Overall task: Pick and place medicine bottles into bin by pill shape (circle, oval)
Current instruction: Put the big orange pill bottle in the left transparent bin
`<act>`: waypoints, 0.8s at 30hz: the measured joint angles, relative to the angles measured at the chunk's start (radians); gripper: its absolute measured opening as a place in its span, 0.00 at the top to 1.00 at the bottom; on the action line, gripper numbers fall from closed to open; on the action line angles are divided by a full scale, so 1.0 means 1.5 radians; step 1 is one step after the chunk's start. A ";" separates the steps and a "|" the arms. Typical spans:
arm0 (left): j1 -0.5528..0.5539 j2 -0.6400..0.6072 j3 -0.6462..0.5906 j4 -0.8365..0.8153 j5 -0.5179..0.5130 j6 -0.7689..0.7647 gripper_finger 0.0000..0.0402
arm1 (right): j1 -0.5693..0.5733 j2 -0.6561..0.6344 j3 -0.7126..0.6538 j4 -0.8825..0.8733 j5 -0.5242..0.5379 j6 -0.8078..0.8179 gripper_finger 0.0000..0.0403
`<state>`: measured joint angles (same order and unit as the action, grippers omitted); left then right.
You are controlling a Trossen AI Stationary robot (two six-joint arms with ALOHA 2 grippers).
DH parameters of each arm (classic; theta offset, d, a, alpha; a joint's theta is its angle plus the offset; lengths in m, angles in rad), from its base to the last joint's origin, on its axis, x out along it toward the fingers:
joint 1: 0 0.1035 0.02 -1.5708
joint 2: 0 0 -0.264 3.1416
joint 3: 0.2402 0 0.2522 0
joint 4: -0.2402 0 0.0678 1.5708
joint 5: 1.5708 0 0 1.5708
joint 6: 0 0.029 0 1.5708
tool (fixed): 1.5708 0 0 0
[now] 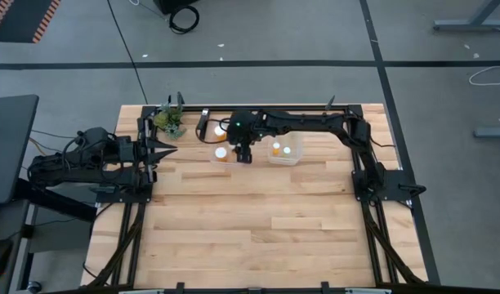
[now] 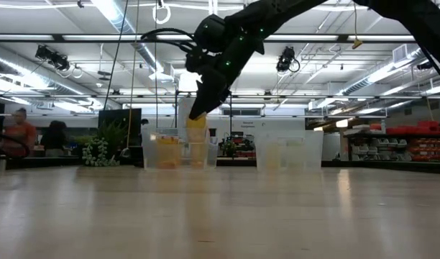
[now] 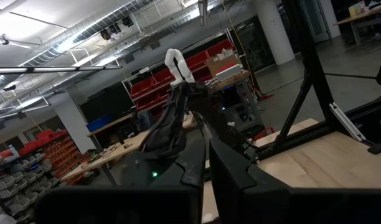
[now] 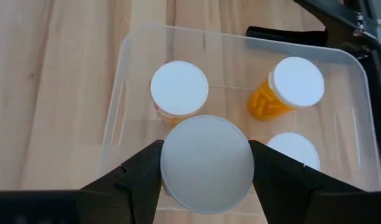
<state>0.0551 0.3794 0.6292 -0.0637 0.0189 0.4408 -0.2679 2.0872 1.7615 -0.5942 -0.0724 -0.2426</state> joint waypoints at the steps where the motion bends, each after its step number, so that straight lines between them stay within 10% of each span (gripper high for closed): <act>1: 0.000 0.000 0.000 0.000 0.000 0.000 0.92 | -0.004 0.000 0.000 0.000 -0.010 0.001 0.43; 24: 0.000 0.000 0.000 0.000 0.000 0.000 0.94 | 0.001 -0.002 -0.054 0.073 -0.035 -0.011 0.43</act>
<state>0.0549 0.3795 0.6294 -0.0643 0.0188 0.4408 -0.2669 2.0844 1.6803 -0.4843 -0.1253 -0.2587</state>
